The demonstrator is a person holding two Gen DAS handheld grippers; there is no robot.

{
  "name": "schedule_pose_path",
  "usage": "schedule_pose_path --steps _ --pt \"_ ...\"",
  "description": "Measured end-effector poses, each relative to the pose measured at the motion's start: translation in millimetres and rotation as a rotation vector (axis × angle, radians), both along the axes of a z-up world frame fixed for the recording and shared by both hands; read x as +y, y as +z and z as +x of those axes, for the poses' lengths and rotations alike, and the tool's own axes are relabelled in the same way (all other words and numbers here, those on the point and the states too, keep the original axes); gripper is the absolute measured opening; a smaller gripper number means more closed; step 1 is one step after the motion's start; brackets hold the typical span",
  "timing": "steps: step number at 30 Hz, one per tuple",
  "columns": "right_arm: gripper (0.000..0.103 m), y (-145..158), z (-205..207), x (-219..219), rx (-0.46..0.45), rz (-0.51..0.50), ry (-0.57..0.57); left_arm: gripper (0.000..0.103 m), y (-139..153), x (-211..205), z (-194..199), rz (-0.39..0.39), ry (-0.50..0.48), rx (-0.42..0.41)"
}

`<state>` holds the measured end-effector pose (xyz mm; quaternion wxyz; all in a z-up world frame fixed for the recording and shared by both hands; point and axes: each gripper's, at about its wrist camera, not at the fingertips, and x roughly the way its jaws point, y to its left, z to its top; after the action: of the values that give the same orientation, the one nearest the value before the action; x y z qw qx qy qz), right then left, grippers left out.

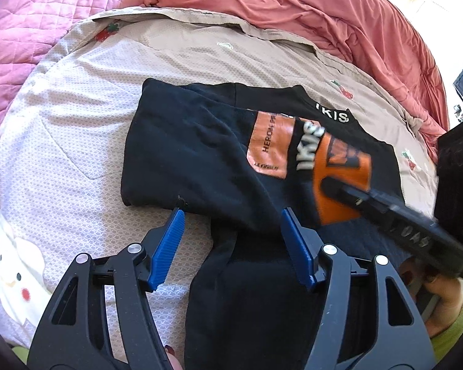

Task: Fold small clothes

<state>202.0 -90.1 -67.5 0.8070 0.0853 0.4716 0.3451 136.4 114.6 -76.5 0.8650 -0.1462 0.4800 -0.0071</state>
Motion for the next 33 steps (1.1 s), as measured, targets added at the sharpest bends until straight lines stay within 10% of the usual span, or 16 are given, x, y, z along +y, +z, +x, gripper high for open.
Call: schedule_pose_path --steps 11,22,33 --pt "0.014 73.2 26.5 -81.3 -0.277 -0.09 -0.135 0.056 10.2 -12.5 14.8 0.003 -0.028 -0.032" --pt "0.014 28.8 43.4 -174.5 -0.16 -0.149 -0.349 0.056 12.2 -50.2 45.3 0.032 -0.11 -0.05" --pt "0.014 -7.1 45.9 -168.3 -0.115 -0.274 -0.357 0.056 -10.0 -81.0 102.7 0.085 -0.167 -0.026"
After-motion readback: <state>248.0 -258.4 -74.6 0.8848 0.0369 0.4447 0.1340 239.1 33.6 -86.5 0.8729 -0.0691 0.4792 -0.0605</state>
